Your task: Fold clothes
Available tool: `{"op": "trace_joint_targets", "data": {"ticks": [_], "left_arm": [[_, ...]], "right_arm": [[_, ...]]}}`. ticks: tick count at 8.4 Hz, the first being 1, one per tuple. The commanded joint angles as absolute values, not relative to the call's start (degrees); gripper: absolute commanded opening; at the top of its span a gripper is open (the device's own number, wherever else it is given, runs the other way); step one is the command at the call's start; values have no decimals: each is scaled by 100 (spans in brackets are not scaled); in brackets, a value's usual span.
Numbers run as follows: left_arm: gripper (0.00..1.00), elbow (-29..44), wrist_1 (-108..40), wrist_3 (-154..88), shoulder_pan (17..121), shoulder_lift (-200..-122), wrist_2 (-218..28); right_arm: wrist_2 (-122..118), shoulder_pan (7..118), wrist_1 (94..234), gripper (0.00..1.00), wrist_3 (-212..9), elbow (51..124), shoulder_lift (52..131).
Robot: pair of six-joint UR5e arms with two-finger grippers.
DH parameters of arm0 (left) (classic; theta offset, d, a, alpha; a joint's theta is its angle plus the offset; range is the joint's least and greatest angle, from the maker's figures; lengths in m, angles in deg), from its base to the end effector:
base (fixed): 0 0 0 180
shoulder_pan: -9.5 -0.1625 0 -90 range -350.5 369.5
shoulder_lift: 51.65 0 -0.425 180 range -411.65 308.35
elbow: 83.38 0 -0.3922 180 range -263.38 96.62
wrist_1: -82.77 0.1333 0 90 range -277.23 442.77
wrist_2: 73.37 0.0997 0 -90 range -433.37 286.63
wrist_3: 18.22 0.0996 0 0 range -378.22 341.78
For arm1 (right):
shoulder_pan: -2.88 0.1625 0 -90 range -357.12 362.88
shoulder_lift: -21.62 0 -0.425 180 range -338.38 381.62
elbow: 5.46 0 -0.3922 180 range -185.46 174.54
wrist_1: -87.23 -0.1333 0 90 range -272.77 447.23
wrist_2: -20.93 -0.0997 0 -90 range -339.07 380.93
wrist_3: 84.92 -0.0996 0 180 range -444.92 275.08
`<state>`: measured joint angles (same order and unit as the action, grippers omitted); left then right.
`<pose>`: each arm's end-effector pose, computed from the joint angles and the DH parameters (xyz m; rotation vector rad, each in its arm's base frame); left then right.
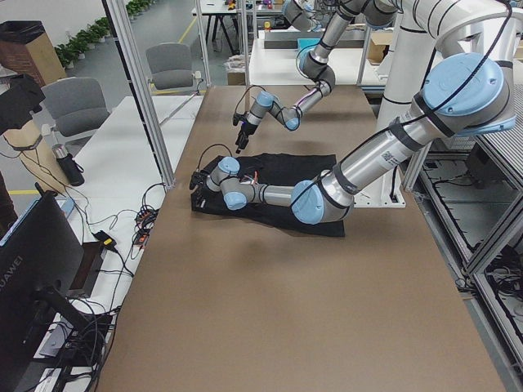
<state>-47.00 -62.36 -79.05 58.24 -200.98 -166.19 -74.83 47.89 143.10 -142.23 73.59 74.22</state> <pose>0.4912 -0.7547 0.3017 0.6352 0.8567 -0.2826 -0.4392 -0.6138 0.2873 0.5923 -0.8805 0.1413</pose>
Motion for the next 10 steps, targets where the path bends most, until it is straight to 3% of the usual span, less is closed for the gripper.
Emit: {"op": "trace_joint_targets", "data": {"ticks": [1,9,10], "left_arm": [[0,-4708,-6225,-7878,5836,-20106,-16645],[0,-4708,-6208,-7438,6170,-19904,-16434],[12,-4708,-6208,-7447,6170,-19904,-16382]], "right_arm": [[-7461,4788,14304,94,-14223,7329,7409],[-7461,4779,14295,94,-14232,7241,7365],[-7461,4779,14295,94,-14223,7241,7365]]}}
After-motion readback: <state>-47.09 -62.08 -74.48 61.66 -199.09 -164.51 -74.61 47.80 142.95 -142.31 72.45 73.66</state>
